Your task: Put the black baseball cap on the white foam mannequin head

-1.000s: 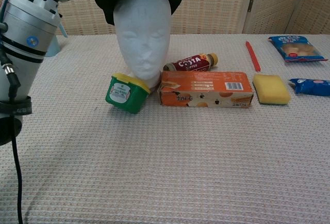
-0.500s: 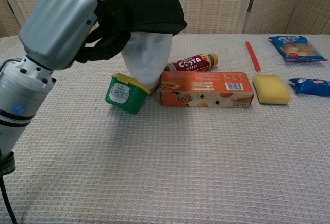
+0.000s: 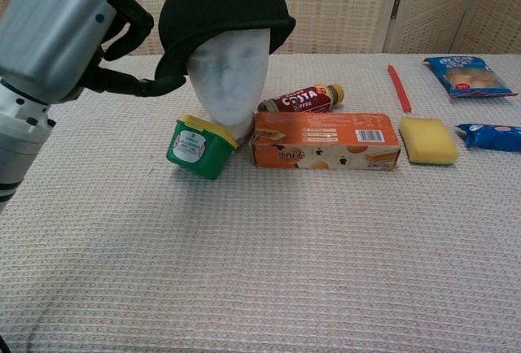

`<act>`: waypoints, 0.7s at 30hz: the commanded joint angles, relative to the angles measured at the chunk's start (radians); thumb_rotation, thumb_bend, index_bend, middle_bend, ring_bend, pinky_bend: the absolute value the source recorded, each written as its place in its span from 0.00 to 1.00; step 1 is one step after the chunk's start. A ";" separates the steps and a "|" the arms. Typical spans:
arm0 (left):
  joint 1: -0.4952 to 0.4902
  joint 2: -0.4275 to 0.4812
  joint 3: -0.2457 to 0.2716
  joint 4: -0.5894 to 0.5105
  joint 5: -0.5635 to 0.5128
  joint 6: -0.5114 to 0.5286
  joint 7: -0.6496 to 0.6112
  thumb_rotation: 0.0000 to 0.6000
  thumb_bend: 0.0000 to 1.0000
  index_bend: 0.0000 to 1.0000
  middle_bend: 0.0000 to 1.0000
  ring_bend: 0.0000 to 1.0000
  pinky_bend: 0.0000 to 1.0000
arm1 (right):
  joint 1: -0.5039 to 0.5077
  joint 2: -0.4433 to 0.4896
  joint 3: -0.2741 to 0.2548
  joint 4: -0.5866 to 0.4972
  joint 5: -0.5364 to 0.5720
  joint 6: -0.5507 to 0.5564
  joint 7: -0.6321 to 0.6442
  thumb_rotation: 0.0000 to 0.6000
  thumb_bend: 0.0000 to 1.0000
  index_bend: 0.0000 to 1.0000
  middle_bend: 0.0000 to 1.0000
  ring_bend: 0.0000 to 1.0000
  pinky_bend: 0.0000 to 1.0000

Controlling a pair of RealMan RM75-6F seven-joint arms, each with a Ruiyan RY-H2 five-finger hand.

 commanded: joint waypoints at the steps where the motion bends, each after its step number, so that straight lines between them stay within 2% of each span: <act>1: 0.082 0.126 0.041 -0.177 0.005 -0.011 0.058 1.00 0.10 0.03 1.00 0.98 1.00 | -0.003 0.000 -0.002 -0.001 -0.007 0.005 0.001 1.00 0.06 0.00 0.00 0.00 0.00; 5: 0.162 0.239 0.078 -0.298 -0.015 -0.020 0.079 1.00 0.10 0.01 1.00 0.95 0.96 | -0.005 0.001 -0.005 -0.001 -0.016 0.009 0.002 1.00 0.06 0.00 0.00 0.00 0.00; 8: 0.230 0.330 0.103 -0.378 -0.060 -0.043 0.086 1.00 0.08 0.02 0.95 0.84 0.90 | -0.005 -0.001 -0.007 -0.002 -0.019 0.008 -0.002 1.00 0.06 0.00 0.00 0.00 0.00; 9: 0.256 0.371 0.116 -0.411 -0.082 -0.062 0.082 1.00 0.08 0.03 0.89 0.77 0.85 | -0.004 -0.003 -0.008 -0.002 -0.021 0.006 -0.006 1.00 0.06 0.00 0.00 0.00 0.00; 11: 0.293 0.433 0.138 -0.461 -0.122 -0.099 0.070 1.00 0.08 0.05 0.73 0.59 0.69 | -0.003 -0.006 -0.009 -0.002 -0.023 0.004 -0.012 1.00 0.06 0.00 0.00 0.00 0.00; 13: 0.333 0.508 0.162 -0.517 -0.172 -0.147 0.047 1.00 0.08 0.07 0.54 0.40 0.47 | -0.002 -0.012 -0.010 -0.003 -0.026 0.004 -0.021 1.00 0.06 0.00 0.00 0.00 0.00; 15: 0.370 0.567 0.180 -0.565 -0.221 -0.185 0.000 1.00 0.08 0.08 0.40 0.27 0.31 | -0.002 -0.019 -0.010 -0.002 -0.030 0.007 -0.029 1.00 0.06 0.00 0.00 0.00 0.00; 18: 0.434 0.660 0.207 -0.642 -0.309 -0.254 -0.145 1.00 0.08 0.09 0.26 0.13 0.19 | -0.002 -0.039 -0.006 0.006 -0.040 0.019 -0.042 1.00 0.06 0.00 0.00 0.00 0.00; 19: 0.458 0.687 0.212 -0.648 -0.327 -0.266 -0.209 1.00 0.08 0.10 0.24 0.10 0.17 | -0.002 -0.049 -0.006 0.011 -0.044 0.023 -0.046 1.00 0.06 0.00 0.00 0.00 0.00; 21: 0.490 0.701 0.206 -0.628 -0.351 -0.264 -0.244 1.00 0.07 0.11 0.20 0.07 0.14 | -0.001 -0.062 -0.006 0.016 -0.046 0.024 -0.055 1.00 0.06 0.00 0.00 0.00 0.00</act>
